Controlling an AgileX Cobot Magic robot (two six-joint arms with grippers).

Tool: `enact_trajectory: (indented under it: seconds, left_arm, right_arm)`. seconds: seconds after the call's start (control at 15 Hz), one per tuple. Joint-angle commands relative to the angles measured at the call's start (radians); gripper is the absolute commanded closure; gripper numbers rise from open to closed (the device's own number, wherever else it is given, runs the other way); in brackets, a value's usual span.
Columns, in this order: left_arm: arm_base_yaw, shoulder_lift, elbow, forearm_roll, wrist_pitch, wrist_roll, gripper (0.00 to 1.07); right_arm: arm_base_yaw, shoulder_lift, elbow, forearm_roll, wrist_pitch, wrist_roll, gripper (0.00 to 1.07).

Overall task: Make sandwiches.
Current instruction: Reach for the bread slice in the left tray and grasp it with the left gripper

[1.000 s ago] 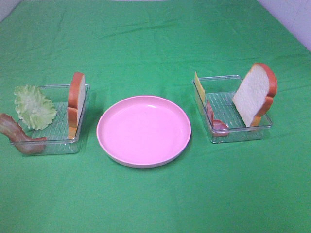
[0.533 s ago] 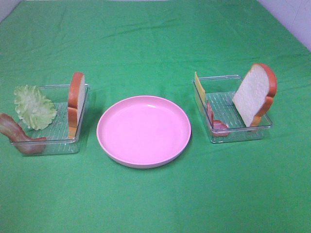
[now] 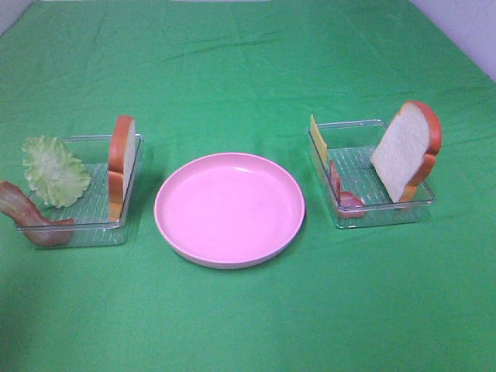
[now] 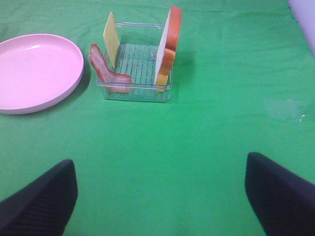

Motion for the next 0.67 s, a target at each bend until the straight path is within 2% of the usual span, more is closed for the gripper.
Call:
enact_trajectory:
  seconds: [0.07, 0.2, 0.27, 0.33, 0.4, 0.47, 0.53, 0.6, 0.67]
  left_arm:
    - [-0.008, 0.102, -0.053, -0.023, 0.043, -0.002, 0.3]
    - [-0.023, 0.255, -0.125, -0.009, 0.074, 0.001, 0.3]
    - [-0.05, 0.318, -0.157, 0.013, 0.075, -0.015, 0.3]
    - [-0.096, 0.401, -0.195, 0.04, 0.072, -0.055, 0.3]
    - [-0.164, 0.5, -0.256, 0.099, 0.071, -0.116, 0.3]
    - [-0.242, 0.588, -0.318, 0.167, 0.072, -0.232, 0.3]
    - [-0.242, 0.588, -0.318, 0.167, 0.072, -0.232, 0.3]
    - [-0.303, 0.664, -0.38, 0.222, 0.075, -0.329, 0.3]
    - [-0.338, 0.708, -0.421, 0.236, 0.076, -0.371, 0.3]
  right_arm:
    - [-0.006, -0.014, 0.001, 0.005, -0.005, -0.013, 0.21]
    - [-0.006, -0.014, 0.001, 0.005, -0.005, -0.013, 0.21]
    - [-0.006, -0.014, 0.001, 0.005, -0.005, -0.013, 0.21]
    - [-0.006, -0.014, 0.001, 0.005, -0.005, -0.013, 0.21]
    - [-0.006, -0.014, 0.001, 0.005, -0.005, -0.013, 0.21]
    - [-0.006, -0.014, 0.001, 0.005, -0.005, -0.013, 0.21]
    - [-0.006, -0.014, 0.001, 0.005, -0.005, -0.013, 0.21]
    - [-0.006, -0.014, 0.001, 0.005, -0.005, -0.013, 0.21]
    - [-0.006, -0.014, 0.001, 0.005, -0.005, -0.013, 0.21]
